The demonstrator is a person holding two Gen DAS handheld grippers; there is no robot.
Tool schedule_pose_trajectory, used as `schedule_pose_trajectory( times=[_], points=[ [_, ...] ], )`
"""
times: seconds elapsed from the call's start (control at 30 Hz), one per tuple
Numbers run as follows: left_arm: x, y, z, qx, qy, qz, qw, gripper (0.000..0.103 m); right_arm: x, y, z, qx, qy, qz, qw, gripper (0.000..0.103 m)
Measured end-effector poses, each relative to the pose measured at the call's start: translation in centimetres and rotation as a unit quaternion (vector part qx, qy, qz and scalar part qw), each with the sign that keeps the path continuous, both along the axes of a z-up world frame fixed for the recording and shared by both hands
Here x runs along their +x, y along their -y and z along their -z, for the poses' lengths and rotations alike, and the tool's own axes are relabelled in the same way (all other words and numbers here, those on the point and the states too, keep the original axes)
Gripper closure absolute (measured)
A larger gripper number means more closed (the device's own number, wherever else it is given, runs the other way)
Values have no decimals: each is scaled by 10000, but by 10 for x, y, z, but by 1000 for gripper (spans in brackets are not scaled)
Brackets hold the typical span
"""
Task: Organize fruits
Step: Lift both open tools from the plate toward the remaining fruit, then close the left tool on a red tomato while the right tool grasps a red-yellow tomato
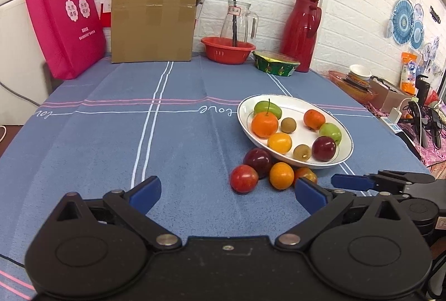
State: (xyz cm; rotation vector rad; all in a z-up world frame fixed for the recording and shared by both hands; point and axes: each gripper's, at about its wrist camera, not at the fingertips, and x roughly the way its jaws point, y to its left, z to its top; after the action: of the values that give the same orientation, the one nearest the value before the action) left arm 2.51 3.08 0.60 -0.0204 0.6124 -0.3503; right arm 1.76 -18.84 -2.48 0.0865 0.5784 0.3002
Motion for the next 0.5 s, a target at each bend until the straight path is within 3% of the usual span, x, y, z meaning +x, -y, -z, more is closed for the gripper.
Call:
schedule_pose_trajectory(
  times=[0.1, 0.27, 0.4, 0.5],
  points=[
    [5, 3, 4, 63, -37, 15, 10000, 0, 7, -4, 6, -68, -121, -89, 9999, 22],
    [14, 10, 11, 127, -97, 67, 9998, 0, 16, -8, 11, -235, -165, -140, 9995, 27],
    [20, 17, 16, 259, -70, 125, 9996, 0, 19, -9, 13, -243, -155, -131, 9995, 39],
    [28, 21, 20, 349, -98, 168, 9992, 0, 17, -9, 13, -206, -138, -212, 9995, 54]
  ],
)
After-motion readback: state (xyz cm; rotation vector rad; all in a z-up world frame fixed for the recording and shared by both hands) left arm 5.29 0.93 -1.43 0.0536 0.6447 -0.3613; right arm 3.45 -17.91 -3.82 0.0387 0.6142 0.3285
